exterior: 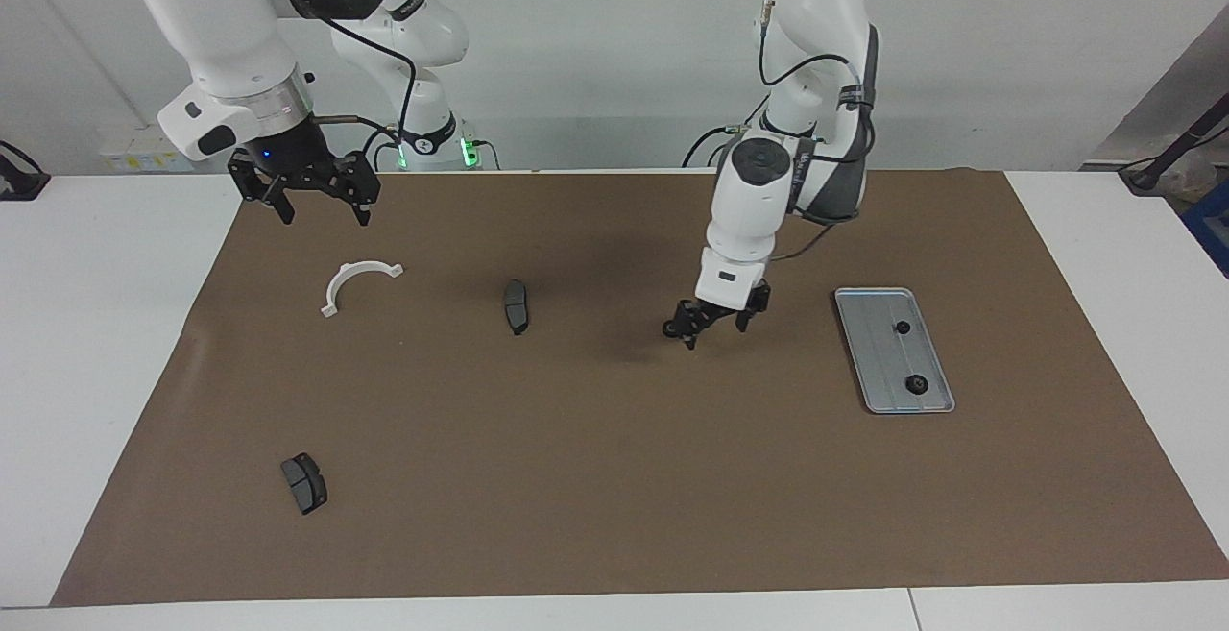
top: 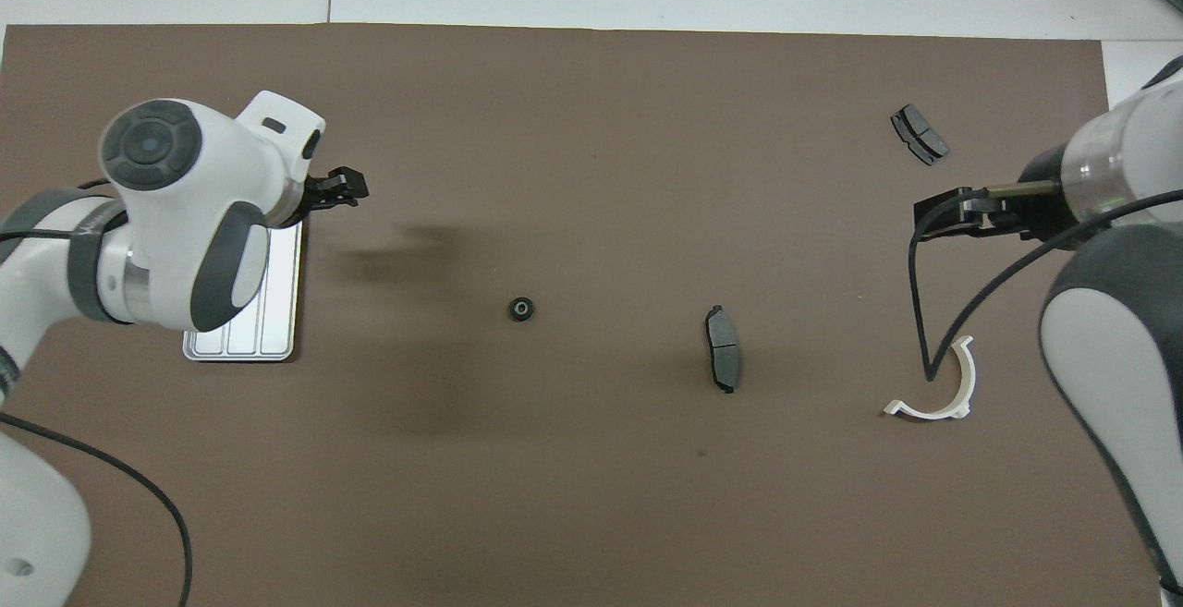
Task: Place bearing gear from tray to pile
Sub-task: 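Reach the right gripper to the gear in the middle and grasp it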
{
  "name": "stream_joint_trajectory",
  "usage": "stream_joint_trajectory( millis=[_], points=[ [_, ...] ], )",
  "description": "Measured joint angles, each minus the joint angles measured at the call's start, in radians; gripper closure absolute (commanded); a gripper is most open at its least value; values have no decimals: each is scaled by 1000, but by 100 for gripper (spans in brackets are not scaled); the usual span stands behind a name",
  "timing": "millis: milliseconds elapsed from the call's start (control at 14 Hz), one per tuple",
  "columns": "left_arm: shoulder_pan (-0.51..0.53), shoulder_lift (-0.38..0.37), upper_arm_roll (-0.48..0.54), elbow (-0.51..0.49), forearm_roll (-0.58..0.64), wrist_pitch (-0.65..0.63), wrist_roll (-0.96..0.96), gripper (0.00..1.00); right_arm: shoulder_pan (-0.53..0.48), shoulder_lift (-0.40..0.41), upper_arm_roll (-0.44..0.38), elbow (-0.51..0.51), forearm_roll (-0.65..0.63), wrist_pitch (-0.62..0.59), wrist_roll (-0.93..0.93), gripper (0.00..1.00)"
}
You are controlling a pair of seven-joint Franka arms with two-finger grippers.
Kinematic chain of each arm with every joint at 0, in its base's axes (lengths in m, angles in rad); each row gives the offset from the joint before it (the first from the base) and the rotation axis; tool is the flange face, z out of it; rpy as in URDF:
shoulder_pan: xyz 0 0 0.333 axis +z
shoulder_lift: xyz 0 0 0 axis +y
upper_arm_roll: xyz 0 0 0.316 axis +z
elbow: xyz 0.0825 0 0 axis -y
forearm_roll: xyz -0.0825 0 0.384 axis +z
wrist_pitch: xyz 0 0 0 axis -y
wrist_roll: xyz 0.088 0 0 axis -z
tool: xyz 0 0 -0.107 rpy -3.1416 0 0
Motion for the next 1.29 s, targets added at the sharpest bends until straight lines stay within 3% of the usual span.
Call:
stream_joint_trajectory(
  millis=[286, 571, 1071, 1286],
  points=[
    [145, 12, -1, -14, 0, 44, 211, 12, 102, 60, 3, -15, -1, 103, 96, 0],
    [153, 61, -4, -62, 0, 178, 229, 30, 209, 142, 3, -19, -2, 202, 225, 0],
    [158, 95, -4, -64, 0, 220, 244, 42, 427, 266, 3, -17, -50, 318, 577, 0],
    [159, 96, -4, -77, 0, 241, 244, 51, 473, 334, 3, -9, -51, 401, 647, 0]
  ],
)
